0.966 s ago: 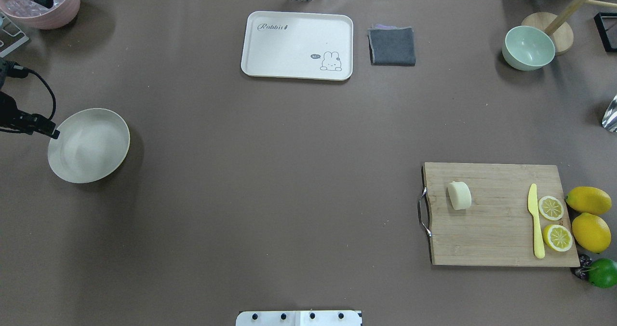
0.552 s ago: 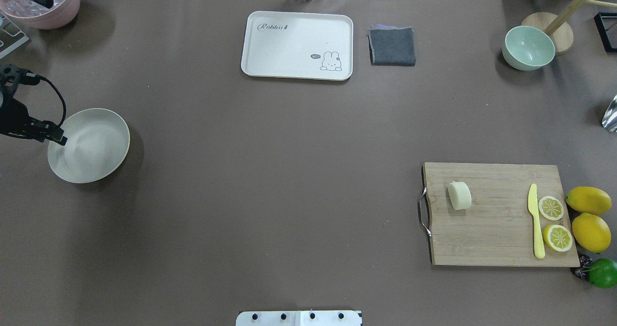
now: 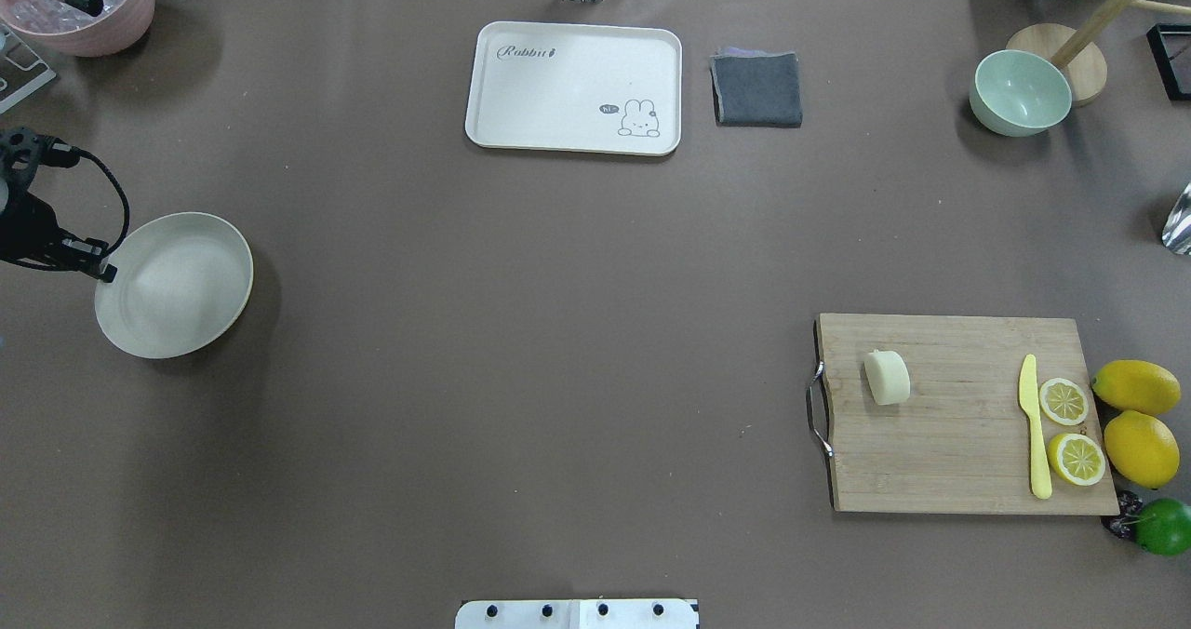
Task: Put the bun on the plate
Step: 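Move the left gripper toward the white plate's rim, then drag the white plate to center with left gripper while right grasps the bun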
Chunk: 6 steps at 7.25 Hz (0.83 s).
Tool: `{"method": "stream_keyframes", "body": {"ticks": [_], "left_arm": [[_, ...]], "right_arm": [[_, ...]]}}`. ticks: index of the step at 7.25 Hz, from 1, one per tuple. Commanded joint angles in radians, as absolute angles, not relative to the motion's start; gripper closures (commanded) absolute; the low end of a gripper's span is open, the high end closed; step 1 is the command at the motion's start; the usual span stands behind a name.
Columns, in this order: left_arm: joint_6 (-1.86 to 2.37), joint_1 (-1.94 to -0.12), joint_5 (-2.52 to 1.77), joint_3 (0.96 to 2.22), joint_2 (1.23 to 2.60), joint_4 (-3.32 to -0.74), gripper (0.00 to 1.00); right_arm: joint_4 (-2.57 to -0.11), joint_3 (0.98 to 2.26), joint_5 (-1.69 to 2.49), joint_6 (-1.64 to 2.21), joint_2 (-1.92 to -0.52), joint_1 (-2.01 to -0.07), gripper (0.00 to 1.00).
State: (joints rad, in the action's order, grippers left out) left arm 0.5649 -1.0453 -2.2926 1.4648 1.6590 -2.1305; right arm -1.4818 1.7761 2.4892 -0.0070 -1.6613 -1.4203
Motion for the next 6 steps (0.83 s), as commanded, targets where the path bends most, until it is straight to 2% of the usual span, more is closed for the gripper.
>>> {"method": "stream_keyframes", "body": {"ticks": [1,2,4,6], "left_arm": [[0.717,-1.058,-2.429,1.544,1.699,-2.115,1.0],[0.893,-1.046,-2.427,1.574,1.789,-2.105,1.0],[1.18,-0.882,-2.333,1.62,1.938,-2.105,1.0],[1.329,-0.731,-2.206,1.609,2.061,-2.095,1.0]], "right_arm": [[-1.48,1.898,2.465,0.244,-1.631,-1.312,0.0],[-1.476,1.958,2.417,0.353,-1.597,-1.217,0.0],[-1.467,2.038,2.361,0.488,-1.575,-1.05,0.0],[-1.427,2.039,2.24,0.663,-1.536,-0.846,0.01]]}}
